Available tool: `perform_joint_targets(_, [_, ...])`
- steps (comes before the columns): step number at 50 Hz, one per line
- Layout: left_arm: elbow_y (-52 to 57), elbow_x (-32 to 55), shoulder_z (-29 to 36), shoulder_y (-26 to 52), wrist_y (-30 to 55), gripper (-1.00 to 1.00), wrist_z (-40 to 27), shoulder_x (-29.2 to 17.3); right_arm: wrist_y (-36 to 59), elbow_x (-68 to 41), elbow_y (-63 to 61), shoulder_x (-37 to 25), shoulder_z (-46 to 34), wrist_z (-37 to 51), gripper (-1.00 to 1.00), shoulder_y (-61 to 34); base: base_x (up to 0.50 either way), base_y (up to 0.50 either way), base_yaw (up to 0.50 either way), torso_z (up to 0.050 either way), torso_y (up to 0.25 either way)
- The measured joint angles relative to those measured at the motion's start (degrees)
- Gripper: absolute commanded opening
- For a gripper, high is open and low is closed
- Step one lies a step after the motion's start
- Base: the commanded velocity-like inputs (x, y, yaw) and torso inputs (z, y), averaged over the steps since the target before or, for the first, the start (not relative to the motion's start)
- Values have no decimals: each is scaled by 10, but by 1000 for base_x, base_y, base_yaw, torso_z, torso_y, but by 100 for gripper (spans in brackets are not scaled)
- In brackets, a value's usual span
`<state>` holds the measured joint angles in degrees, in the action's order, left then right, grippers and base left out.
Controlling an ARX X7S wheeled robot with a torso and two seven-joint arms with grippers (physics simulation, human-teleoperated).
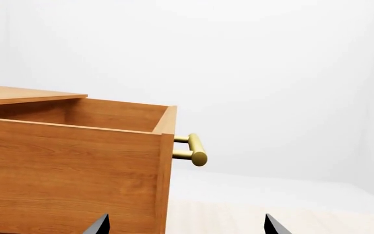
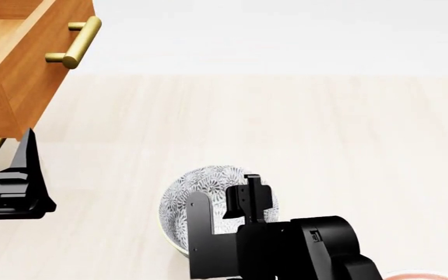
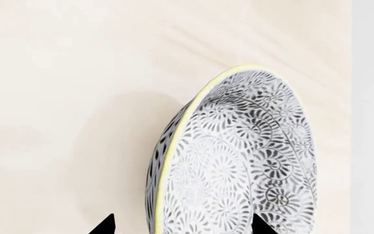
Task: Put the bowl on the plate.
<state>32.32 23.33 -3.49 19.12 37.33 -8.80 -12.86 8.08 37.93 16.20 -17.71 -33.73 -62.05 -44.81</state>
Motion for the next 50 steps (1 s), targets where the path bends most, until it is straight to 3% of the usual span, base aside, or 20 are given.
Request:
perform_joint_targets(4, [0, 1, 2, 1, 1, 100, -2, -1, -6, -1, 16, 1, -3, 11, 100, 1, 0, 0, 0, 0, 0])
perform_joint_targets(5, [1, 1, 2, 1, 1, 100, -2, -1, -7, -1, 20, 2, -4, 13, -100, 1, 0, 0, 0, 0, 0])
perform_joint_targets(26, [3, 9, 0, 1, 0, 100, -9, -7, 1, 12, 4, -15, -16, 17, -100, 11, 0, 0, 0, 0, 0])
perform_joint_targets(50, [30, 29, -5, -9, 11, 100, -20, -12, 159, 78, -301, -103, 51, -150, -100, -8, 0, 0, 0, 0, 0])
